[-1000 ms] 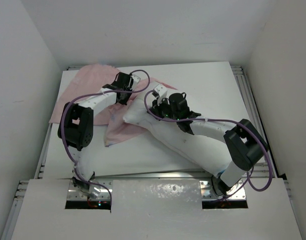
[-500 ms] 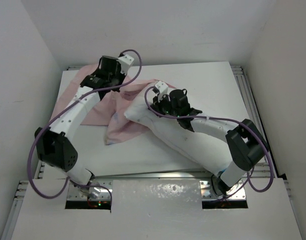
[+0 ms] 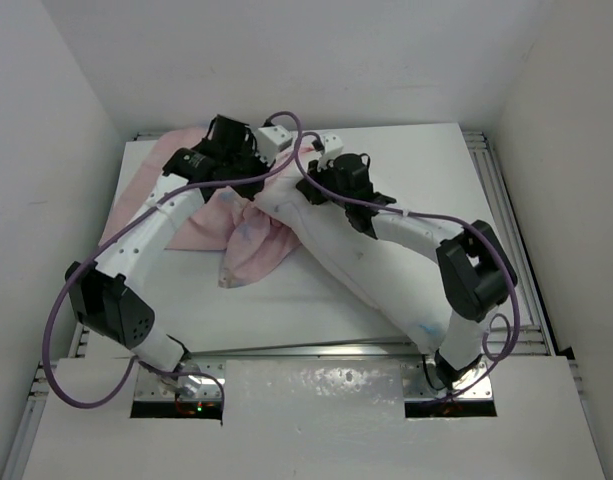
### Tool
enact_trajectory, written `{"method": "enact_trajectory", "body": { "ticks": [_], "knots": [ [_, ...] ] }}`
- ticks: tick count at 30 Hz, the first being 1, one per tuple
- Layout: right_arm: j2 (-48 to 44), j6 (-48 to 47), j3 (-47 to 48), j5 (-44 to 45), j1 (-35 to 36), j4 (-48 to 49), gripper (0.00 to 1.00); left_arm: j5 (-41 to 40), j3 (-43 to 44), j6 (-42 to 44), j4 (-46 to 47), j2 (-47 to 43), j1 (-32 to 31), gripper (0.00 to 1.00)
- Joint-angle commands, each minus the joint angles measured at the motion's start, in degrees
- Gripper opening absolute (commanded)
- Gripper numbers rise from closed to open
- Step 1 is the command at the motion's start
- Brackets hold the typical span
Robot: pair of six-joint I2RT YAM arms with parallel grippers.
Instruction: Put the pillow into the pillowcase
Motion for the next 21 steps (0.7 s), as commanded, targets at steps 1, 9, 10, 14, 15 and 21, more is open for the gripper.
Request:
{"method": "enact_trajectory", "body": {
  "ticks": [1,9,10,14,15,21],
  "knots": [
    [1.9,4.5,5.3,10.3,-1.3,4.9,0.00,6.8,0.9,0.0,-2.2,-0.3,-1.5,0.00],
    [2.2,4.6,-0.7,7.1,2.1,13.6,0.00,16.6,5.3,-5.5,-0.1,6.8,-2.1,0.00],
    [1.7,4.4,-3.6,8.8,2.9,16.9,0.00,18.3,6.4,-6.2,-0.4,9.0,-2.1,0.00],
    [-1.6,11.2,-7.3,14.9,1.0,20.4,0.00,24.8,15.2,-5.3,-9.1,14.4,-2.1,0.00],
    [-2.1,12.7,-7.2,15.6,0.1,20.7,0.00,23.6,15.0,-4.4,-9.7,14.3,-2.1,0.00],
    [-7.3,12.1,-6.9,15.4,-3.6,24.6,0.00,15.9,7.9,-5.8,-1.5,8.3,-2.0,0.00]
  ]
}}
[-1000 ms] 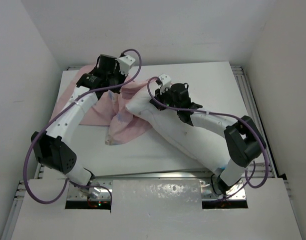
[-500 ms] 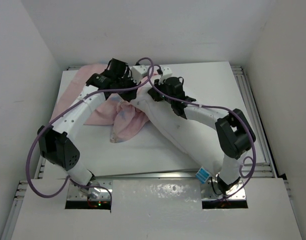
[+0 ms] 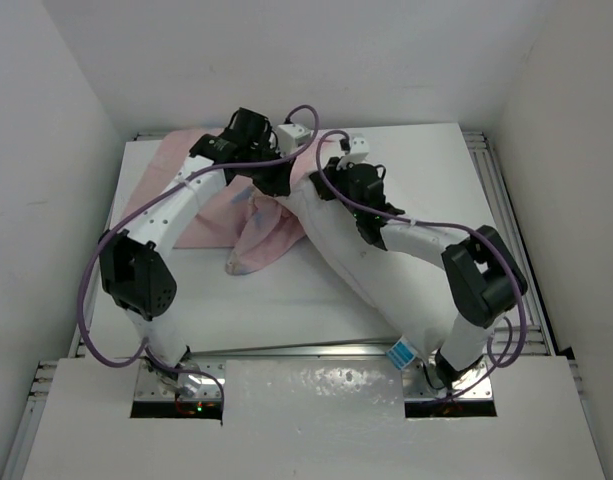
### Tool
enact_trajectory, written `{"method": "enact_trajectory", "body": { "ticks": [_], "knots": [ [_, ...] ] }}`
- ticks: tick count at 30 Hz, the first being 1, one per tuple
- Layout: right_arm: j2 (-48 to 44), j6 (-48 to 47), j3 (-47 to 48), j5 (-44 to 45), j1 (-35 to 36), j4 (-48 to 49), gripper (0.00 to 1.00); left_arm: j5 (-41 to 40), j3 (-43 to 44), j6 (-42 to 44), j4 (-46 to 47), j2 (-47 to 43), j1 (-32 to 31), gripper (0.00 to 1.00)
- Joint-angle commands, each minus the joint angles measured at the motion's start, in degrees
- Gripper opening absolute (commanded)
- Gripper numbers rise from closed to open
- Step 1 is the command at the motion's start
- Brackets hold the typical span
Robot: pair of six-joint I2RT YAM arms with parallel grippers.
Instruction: Put the pillow into the pillowcase
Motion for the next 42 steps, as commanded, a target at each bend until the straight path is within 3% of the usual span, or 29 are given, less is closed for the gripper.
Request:
{"method": "enact_trajectory", "body": {
  "ticks": [1,3,7,11,13,15,18,20,21,23,24,25,27,32,35,36,39,42],
  "knots": [
    [-5.9,2.1,0.3,3.0,-2.5,11.8,0.00,0.3,-0.4,-2.7,2.2,-4.1,-0.6,0.00],
    [-6.0,2.1,-1.2,-3.5,-1.4,15.1,0.00,1.0,0.6,-4.5,4.4,-3.1,-0.6,0.00],
    [-3.5,-0.6,-5.6,-0.9,3.9,20.1,0.00,7.8,4.1,-6.0,3.7,0.3,-2.0,0.00],
    [0.8,6.8,-5.1,-1.4,1.5,24.2,0.00,15.6,3.6,-3.4,-0.9,1.8,-4.2,0.00],
    [2.1,5.4,-3.5,-5.7,1.4,24.1,0.00,18.7,2.0,-3.2,-0.2,0.4,-4.2,0.00],
    [2.5,5.2,-3.8,-10.9,1.5,24.4,0.00,16.0,1.9,-5.8,3.7,-1.2,-4.1,0.00],
    [1.3,4.2,-9.7,-20.1,2.5,25.2,0.00,1.0,0.5,-8.0,8.7,-2.8,-3.2,0.00],
    [-0.9,2.3,-15.8,-25.6,2.9,25.0,0.00,-4.8,-1.8,-8.1,12.7,-4.5,-2.5,0.00],
    [-1.8,1.8,-17.7,-26.9,3.3,24.5,0.00,-6.4,-4.1,-7.4,13.4,-4.9,-2.3,0.10],
    [-4.7,0.7,-22.3,-29.6,3.7,22.1,0.19,-8.9,-5.3,-5.5,12.6,-5.4,-2.1,0.30],
    [-5.6,0.6,-23.3,-30.3,3.7,21.3,0.30,-8.9,-5.2,-5.1,11.8,-5.6,-2.1,0.46],
    [-6.6,0.3,-24.2,-30.9,3.7,20.4,0.46,-8.2,-5.2,-4.8,11.4,-5.9,-2.1,0.52],
    [-9.8,-2.3,-24.6,-32.0,3.7,15.0,0.57,-8.1,-5.2,-5.1,12.5,-7.1,-2.1,0.61],
    [-16.0,-14.7,-16.9,-31.4,3.7,-10.7,0.76,-13.5,-0.7,-6.3,15.4,-4.9,-2.1,0.68],
    [-20.8,-21.2,-12.9,-24.6,3.6,-23.2,0.82,-22.3,4.6,-7.1,12.6,1.7,-2.1,0.65],
    [-23.2,-23.3,-12.3,-18.3,3.5,-25.0,0.85,-25.1,5.8,-7.1,12.0,3.6,-2.1,0.63],
    [-25.4,-25.4,-8.8,-10.6,1.9,-30.5,0.91,-23.6,9.5,-7.3,11.6,9.5,-2.1,0.59],
    [-22.5,-24.5,-0.7,-13.1,-3.5,-38.5,0.94,-20.6,13.8,-8.3,12.6,14.0,-2.1,0.57]
  ]
}}
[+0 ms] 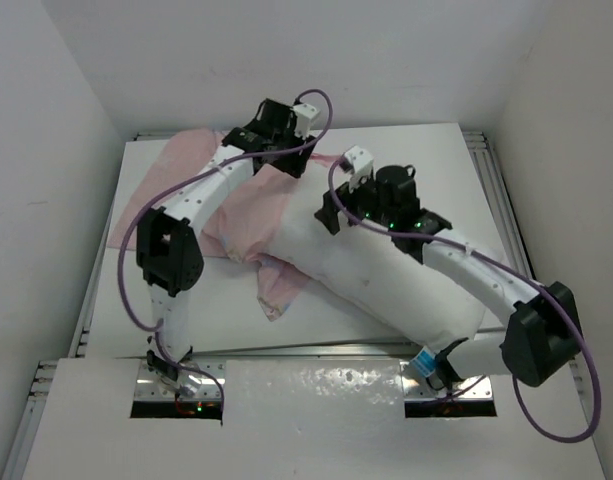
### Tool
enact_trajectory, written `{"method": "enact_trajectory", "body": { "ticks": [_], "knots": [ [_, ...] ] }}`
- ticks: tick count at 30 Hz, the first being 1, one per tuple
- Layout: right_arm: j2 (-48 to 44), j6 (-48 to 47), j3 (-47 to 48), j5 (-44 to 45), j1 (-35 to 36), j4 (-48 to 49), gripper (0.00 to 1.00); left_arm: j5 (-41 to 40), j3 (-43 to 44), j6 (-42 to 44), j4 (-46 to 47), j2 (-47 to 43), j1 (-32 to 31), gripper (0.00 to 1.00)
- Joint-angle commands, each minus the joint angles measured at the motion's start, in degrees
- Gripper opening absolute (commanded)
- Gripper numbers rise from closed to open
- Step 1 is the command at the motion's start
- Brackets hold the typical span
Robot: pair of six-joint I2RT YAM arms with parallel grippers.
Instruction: Put the pillow into the pillowcase
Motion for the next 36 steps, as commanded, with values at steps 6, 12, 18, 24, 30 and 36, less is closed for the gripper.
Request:
{"method": "enact_trajectory", "body": {
  "ticks": [6,12,18,24,30,36],
  "knots": [
    [14.2,2.8,25.0,-10.9,-17.4,-17.5,0.95,-1.0,12.5,-2.2,-2.1,10.6,0.2,0.48],
    [32.1,2.2,40.4,-22.4,-19.9,-25.7,0.97,5.5,11.9,-2.5,-5.1,11.5,0.2,0.31],
    [40.6,3.6,38.6,-30.3,-19.7,-22.7,0.90,13.1,10.7,-1.3,-6.3,10.7,-0.2,0.00],
    [40.7,4.0,34.9,-34.5,-19.5,-21.6,0.22,11.4,10.4,-1.1,-6.4,9.9,-0.2,0.00],
    [29.5,4.0,21.1,-31.1,-16.1,-11.5,0.00,6.0,9.6,-0.1,-4.4,4.9,-2.0,0.00],
    [25.2,1.0,18.0,-26.0,-10.2,-10.0,0.00,0.7,8.0,2.6,0.1,1.5,-5.2,0.00]
  ]
}}
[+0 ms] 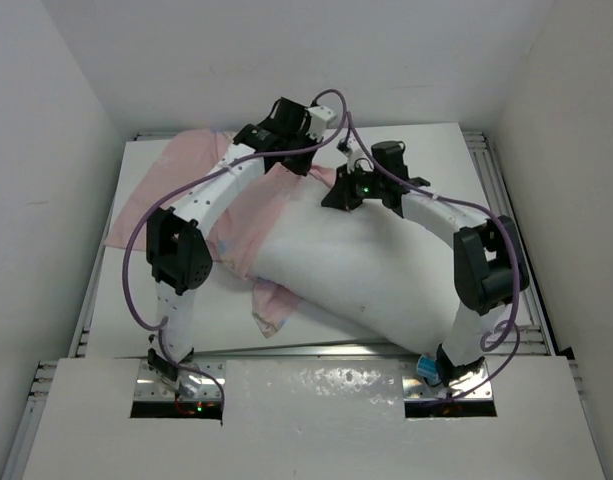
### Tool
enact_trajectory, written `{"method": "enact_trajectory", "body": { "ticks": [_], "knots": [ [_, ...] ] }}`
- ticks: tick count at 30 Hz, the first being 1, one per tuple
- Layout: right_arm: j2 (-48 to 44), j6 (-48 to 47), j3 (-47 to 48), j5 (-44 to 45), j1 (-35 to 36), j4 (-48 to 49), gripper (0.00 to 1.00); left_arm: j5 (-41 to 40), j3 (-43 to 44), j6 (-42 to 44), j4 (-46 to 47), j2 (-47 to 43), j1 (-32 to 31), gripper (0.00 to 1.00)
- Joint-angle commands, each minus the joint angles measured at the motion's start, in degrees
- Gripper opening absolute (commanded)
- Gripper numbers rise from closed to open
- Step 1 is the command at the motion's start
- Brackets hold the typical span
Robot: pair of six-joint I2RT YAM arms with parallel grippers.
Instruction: Put the pillow into the pillowcase
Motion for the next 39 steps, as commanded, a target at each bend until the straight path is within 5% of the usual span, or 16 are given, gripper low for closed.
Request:
{"method": "enact_trajectory", "body": {
  "ticks": [1,7,19,24,32,35,36,37,39],
  "knots": [
    [-2.6,-1.5,-1.4,-0.5,3.8,-0.4,0.00,-3.5,0.0,2.6,5.8,-5.2,-2.4,0.00],
    [-6.3,4.6,-6.3,2.4,4.1,12.2,0.00,2.1,-1.1,3.4,4.3,-6.0,-3.0,0.00],
    [-6.1,30.6,-14.0,20.8,3.5,60.9,0.00,26.3,-7.4,8.9,1.4,-10.6,-6.2,0.00],
    [2.6,44.5,-14.7,32.0,-1.8,65.9,0.00,28.6,-8.0,8.5,1.5,-10.6,-6.2,0.00],
    [8.2,38.4,-8.7,35.9,-2.4,55.8,0.00,14.1,-11.9,6.4,7.0,-8.6,-6.2,0.00],
    [7.8,35.0,-7.5,33.7,-2.5,51.7,0.25,8.9,-9.8,5.1,7.8,-4.6,-6.2,0.07],
    [7.1,31.7,-7.4,33.2,-2.5,50.0,0.37,8.0,-8.2,4.8,7.2,-2.2,-6.1,0.19],
    [5.0,29.3,-7.1,31.7,-2.9,45.8,0.62,7.2,-3.9,4.4,4.5,-1.2,-6.0,0.45],
    [2.1,20.8,-6.6,29.9,-3.3,40.2,0.74,5.9,0.4,4.1,1.6,-0.2,-5.5,0.62]
  ]
}}
